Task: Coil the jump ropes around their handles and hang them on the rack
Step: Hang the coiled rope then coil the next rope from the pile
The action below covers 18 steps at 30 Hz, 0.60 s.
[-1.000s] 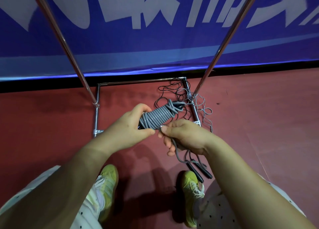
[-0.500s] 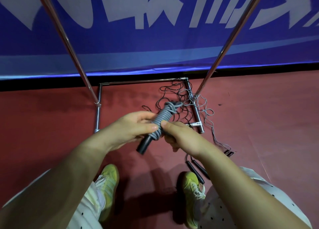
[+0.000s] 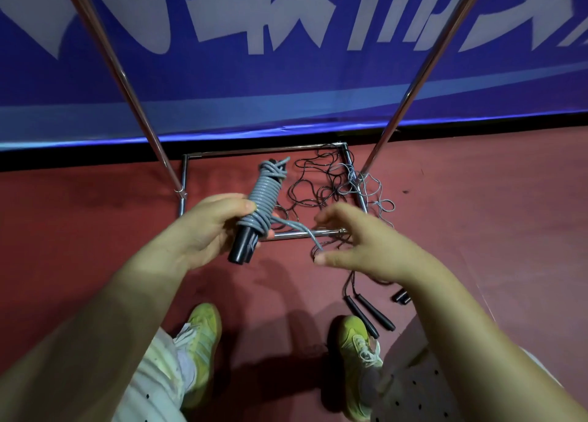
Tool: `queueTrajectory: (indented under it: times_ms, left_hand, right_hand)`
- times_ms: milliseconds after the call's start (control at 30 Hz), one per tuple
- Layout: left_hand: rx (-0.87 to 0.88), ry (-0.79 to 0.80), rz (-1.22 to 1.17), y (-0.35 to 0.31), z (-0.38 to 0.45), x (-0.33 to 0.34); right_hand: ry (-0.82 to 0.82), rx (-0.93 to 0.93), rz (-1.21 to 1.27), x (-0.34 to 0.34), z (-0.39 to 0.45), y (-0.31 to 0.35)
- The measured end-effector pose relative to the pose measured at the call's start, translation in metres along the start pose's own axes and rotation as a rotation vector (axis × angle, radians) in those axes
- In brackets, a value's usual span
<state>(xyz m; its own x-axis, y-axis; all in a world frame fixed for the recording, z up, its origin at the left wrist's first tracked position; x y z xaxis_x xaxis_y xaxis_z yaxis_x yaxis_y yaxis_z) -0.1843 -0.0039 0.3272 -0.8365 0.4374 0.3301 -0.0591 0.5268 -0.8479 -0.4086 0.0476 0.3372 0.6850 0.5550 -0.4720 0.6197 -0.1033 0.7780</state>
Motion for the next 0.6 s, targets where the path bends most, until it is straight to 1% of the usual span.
queueTrajectory:
  times_ms: [133, 167, 233, 267, 333, 467, 533, 567, 600]
  left_hand:
    - [-0.019, -0.116, -0.029, 0.003, 0.004, 0.003]
    - [-0.028, -0.14, -0.034, 0.005, 0.005, 0.005]
    - [-0.047, -0.172, -0.063, 0.008, 0.006, 0.01]
    - [-0.055, -0.175, -0.083, 0.009, 0.007, 0.013]
    - [-0.069, -0.159, -0.134, 0.009, 0.006, 0.017]
    - [-0.109, -0.082, -0.266, 0.007, -0.001, 0.022]
    - [-0.13, -0.044, -0.302, 0.004, -0.004, 0.023]
    - [-0.13, -0.034, -0.304, 0.001, -0.005, 0.021]
    - [-0.123, -0.032, -0.296, -0.002, -0.006, 0.018]
  right_hand:
    - [-0.525, -0.189, -0.38, -0.001, -0.003, 0.014]
    - [-0.621, -0.244, -0.445, 0.004, -0.001, 0.015]
    - [-0.73, -0.336, -0.514, 0.016, 0.004, 0.017]
    - [-0.739, -0.365, -0.533, 0.021, 0.006, 0.017]
    - [-0.699, -0.378, -0.575, 0.029, 0.01, 0.016]
    - [-0.577, -0.304, -0.598, 0.035, 0.02, 0.007]
    - [-0.531, -0.323, -0.543, 0.028, 0.02, 0.007]
    - [-0.472, -0.314, -0.475, 0.022, 0.018, 0.008]
    - [-0.39, -0.267, -0.373, 0.014, 0.014, 0.01]
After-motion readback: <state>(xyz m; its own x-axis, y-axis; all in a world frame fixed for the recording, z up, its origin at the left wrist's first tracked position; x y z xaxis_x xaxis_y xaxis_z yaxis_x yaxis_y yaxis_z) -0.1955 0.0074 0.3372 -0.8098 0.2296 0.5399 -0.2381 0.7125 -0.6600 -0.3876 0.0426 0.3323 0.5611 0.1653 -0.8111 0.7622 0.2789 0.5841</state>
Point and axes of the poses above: each hand's wrist, its own z-axis towards the middle knuckle, its own x-axis out of the palm, y = z × x, the point moved 2 cm from there along z, towards the middle knuckle, and after that the axes turned 9 degrees about y, right-handed, at the moved point
